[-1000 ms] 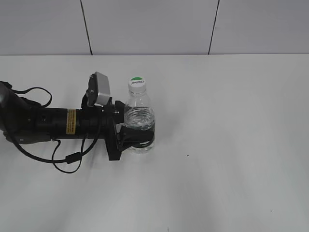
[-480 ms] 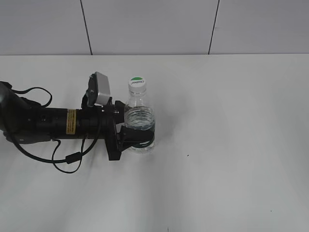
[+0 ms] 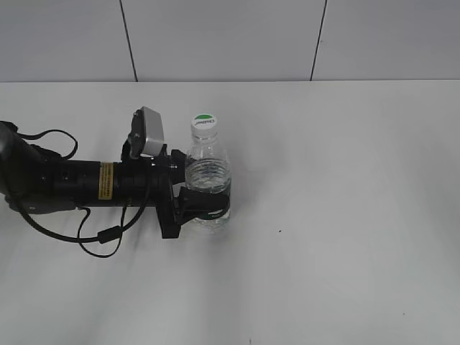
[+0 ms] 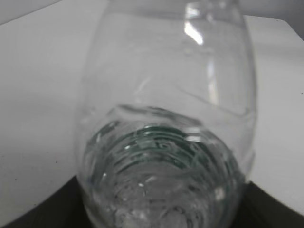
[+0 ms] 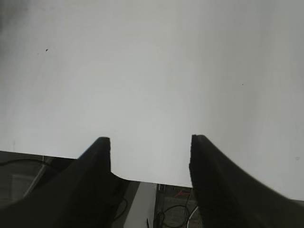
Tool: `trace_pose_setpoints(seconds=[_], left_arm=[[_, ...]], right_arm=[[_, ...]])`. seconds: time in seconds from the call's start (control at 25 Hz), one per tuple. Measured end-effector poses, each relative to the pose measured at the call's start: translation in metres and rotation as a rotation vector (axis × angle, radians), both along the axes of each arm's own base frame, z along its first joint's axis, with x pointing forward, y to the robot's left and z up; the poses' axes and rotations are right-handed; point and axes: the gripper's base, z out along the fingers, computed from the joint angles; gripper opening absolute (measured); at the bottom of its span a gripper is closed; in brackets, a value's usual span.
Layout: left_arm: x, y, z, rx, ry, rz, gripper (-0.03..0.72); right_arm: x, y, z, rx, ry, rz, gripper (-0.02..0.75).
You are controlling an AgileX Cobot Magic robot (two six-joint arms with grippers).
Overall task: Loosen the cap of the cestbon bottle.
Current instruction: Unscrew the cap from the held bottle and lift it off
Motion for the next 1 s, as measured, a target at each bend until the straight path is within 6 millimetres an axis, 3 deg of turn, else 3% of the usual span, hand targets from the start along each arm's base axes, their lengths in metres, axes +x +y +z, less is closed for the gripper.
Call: trace_pose_setpoints(seconds=[0.24, 0.44, 0.72, 1.0], left_arm=[[0.0, 0.0, 0.0, 0.0, 0.0, 0.0, 0.412], [0.0, 0.0, 0.0, 0.0, 0.0, -0.001, 0.412], [0.0, 0.0, 0.0, 0.0, 0.0, -0.001, 0.412], [0.0, 0.0, 0.0, 0.0, 0.0, -0.001, 0.412]], right_arm=[[0.042, 0.007, 0.0, 0.032, 0.035, 0.015, 0.41], [0.071, 0.038, -0.004, 0.03, 0.051, 0.115, 0.41], [0.093, 0.123, -0.002, 0.028, 0.024, 0.356, 0.409], [0.1, 0.202, 0.0, 0.033, -0.03, 0.542, 0.409]])
